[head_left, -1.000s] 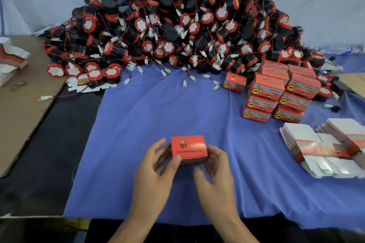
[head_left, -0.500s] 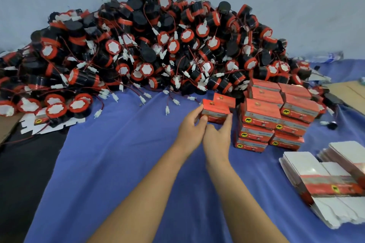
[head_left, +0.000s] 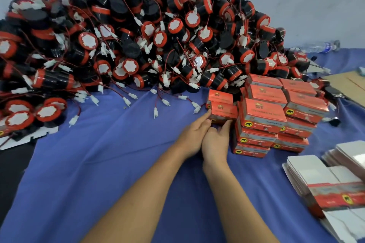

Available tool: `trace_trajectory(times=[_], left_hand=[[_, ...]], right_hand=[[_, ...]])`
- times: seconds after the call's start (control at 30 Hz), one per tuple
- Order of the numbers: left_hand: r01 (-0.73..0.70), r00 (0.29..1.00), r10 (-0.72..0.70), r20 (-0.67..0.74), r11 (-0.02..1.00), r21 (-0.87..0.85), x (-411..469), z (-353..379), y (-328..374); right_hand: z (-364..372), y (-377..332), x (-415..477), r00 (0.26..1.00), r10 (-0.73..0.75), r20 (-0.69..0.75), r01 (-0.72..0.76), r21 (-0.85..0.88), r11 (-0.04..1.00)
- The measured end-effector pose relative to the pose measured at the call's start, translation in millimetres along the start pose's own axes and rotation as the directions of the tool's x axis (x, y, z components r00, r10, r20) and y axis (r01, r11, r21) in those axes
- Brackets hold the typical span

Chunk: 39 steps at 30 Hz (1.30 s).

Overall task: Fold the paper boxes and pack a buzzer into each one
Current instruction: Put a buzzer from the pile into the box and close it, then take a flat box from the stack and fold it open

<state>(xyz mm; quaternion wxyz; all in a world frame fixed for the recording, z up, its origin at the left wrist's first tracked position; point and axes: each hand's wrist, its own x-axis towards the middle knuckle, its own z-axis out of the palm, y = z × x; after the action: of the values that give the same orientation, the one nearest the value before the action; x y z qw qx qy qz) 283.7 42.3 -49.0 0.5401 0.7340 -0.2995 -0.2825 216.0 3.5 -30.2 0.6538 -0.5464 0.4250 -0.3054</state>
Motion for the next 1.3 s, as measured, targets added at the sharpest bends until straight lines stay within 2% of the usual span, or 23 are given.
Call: trace_trajectory(times=[0.1,0.2,0.27,0.33,0.4,0.53,0.63,0.77,0.87,1.0,1.1,1.2,1.3], left_hand=[[-0.083,0.994,0.097,-0.041,0.963,0.256,-14,-6,-6],[-0.144,0.979,0.185,-0.090,0.930,0.338,-36,-10,-8],[-0.217,0.939,0.285,-0.191,0.925,0.312,-55,0,1],[-0.306,0.877,0.378,-0.296,0.915,0.262,-77,26,18],[-0.364,0.869,0.416,-0.269,0.904,0.224,-100,61,39],[-0.319,0.945,0.325,-0.050,0.943,0.091,-138,139,71],[-0.194,0.981,0.195,0.007,0.976,0.094,-154,184,86],[0.013,1.000,-0.013,0.001,0.983,0.185,-155,219,92],[0.134,0.990,-0.138,0.009,0.974,0.183,-152,229,86],[0.191,0.981,-0.186,-0.053,0.977,0.097,-149,234,82],[0.213,0.972,-0.216,-0.093,0.976,-0.041,-148,236,79],[0.204,0.968,-0.231,-0.099,0.952,-0.227,-152,233,83],[0.129,0.977,-0.176,-0.120,0.936,-0.328,-162,224,88]], right_hand=[[-21,-5,-32,0.993,-0.003,0.120,0.000,0.020,1.000],[-63,-6,-71,0.974,-0.127,0.185,0.127,0.012,0.992],[-103,-11,-90,0.965,-0.224,0.134,0.231,-0.040,0.972],[-142,-19,-99,0.954,-0.297,0.025,0.297,-0.165,0.940],[-176,-26,-103,0.931,-0.350,-0.107,0.310,-0.277,0.909],[-230,-28,-102,0.885,-0.394,-0.247,0.203,-0.558,0.805],[-264,-27,-96,0.846,-0.409,-0.342,0.119,-0.627,0.770],[-289,-17,-87,0.908,-0.304,-0.287,0.001,-0.725,0.688],[-296,-12,-84,0.920,-0.272,-0.283,-0.023,-0.731,0.682],[-303,-8,-82,0.924,-0.267,-0.274,-0.011,-0.716,0.698],[-306,-11,-81,0.930,-0.243,-0.277,-0.004,-0.665,0.747],[-305,-19,-87,0.918,-0.249,-0.308,0.026,-0.581,0.814],[-298,-25,-101,0.914,-0.297,-0.275,0.096,-0.565,0.819]])
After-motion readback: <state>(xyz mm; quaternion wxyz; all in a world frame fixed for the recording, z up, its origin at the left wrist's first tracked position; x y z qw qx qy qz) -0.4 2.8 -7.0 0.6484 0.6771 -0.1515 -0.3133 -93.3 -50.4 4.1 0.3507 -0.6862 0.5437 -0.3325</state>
